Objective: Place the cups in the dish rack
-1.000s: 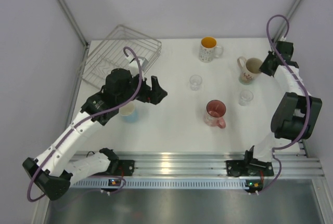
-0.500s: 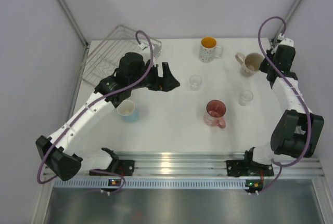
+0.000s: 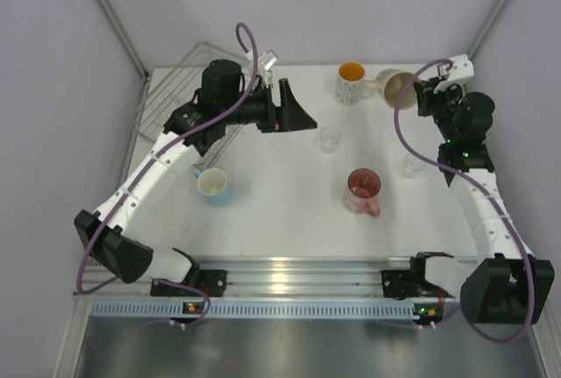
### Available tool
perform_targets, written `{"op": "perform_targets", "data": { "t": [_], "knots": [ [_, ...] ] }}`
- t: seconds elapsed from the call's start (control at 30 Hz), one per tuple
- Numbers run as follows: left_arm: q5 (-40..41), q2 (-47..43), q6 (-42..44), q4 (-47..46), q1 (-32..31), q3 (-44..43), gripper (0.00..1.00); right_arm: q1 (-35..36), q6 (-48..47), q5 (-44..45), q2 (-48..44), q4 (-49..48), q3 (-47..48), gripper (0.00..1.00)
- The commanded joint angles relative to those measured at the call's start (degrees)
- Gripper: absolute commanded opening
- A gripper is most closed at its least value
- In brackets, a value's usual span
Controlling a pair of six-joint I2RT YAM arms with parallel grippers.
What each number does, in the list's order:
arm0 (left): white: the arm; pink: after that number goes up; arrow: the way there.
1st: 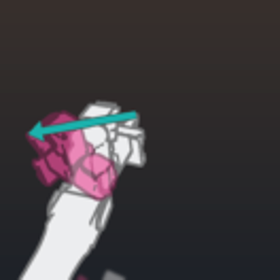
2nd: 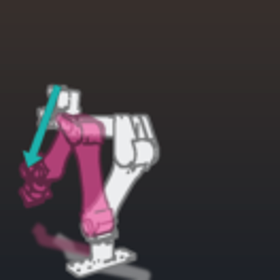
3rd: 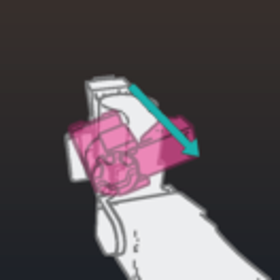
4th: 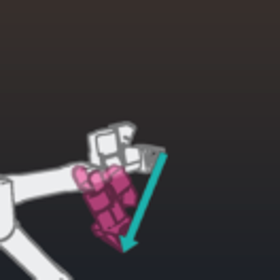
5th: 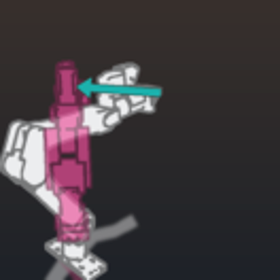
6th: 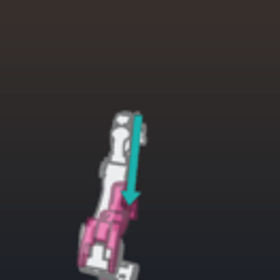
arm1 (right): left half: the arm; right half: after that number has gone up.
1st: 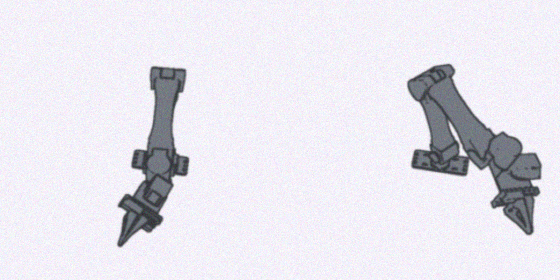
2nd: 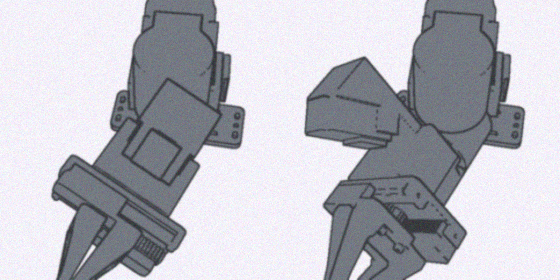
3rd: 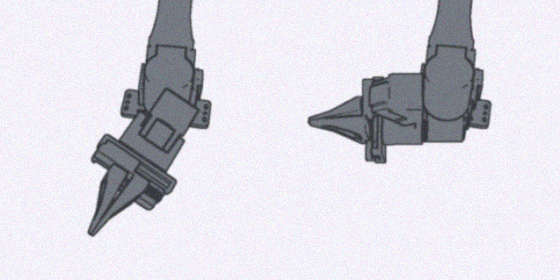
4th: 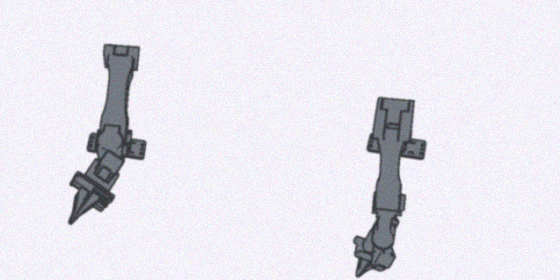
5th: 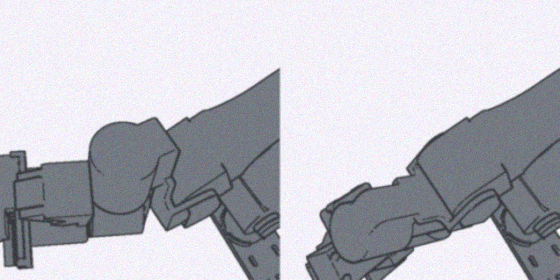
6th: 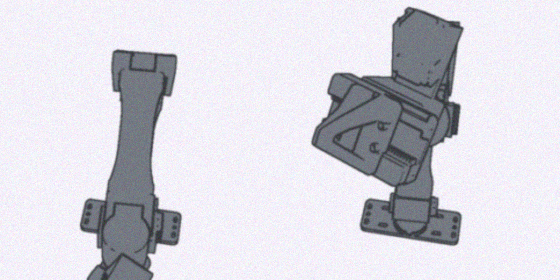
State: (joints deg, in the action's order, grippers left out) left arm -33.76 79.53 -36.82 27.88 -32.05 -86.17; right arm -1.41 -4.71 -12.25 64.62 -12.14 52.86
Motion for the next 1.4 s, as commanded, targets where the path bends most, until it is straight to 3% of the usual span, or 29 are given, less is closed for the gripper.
{"op": "perform_targets", "data": {
  "t": [0.0, 0.17, 0.3, 0.4, 0.5, 0.87, 1.2, 1.37],
  "knots": [
    [-9.1, 1.5, -3.0, -2.2, 0.9, -2.7, 0.88, 1.4, -1.3, -11.6, -6.9, -18.0, -0.8, 0.0],
    [-15.1, 2.2, -8.9, -5.5, 2.1, -1.1, 0.86, 4.9, -0.7, -19.6, -10.0, -20.5, -2.8, 0.0],
    [-21.8, 2.1, -20.9, -18.3, 3.1, 4.2, 0.84, 8.2, -0.2, -20.6, -12.6, -27.0, -7.1, 0.0],
    [-24.9, 1.9, -35.2, -34.8, 3.5, 9.8, 0.83, 9.1, -0.6, -21.1, -13.8, -27.9, -8.3, 0.0],
    [-25.3, 1.9, -41.1, -39.3, 3.7, 13.8, 0.83, 9.7, -1.0, -21.1, -15.1, -29.4, -10.1, 0.0],
    [-24.0, 4.6, -48.1, -44.6, 3.8, 19.4, 0.87, 13.7, -1.9, -22.1, -15.6, -33.8, -13.0, 0.0],
    [-23.1, 7.0, -53.4, -48.3, 3.8, 23.6, 0.83, 16.9, -3.8, -21.9, -15.5, -34.0, -14.2, 0.0],
    [-23.9, 9.0, -60.5, -58.5, 3.3, 25.6, 0.76, 19.2, -5.0, -20.6, -15.0, -34.8, -16.1, 0.0]
  ]
}}
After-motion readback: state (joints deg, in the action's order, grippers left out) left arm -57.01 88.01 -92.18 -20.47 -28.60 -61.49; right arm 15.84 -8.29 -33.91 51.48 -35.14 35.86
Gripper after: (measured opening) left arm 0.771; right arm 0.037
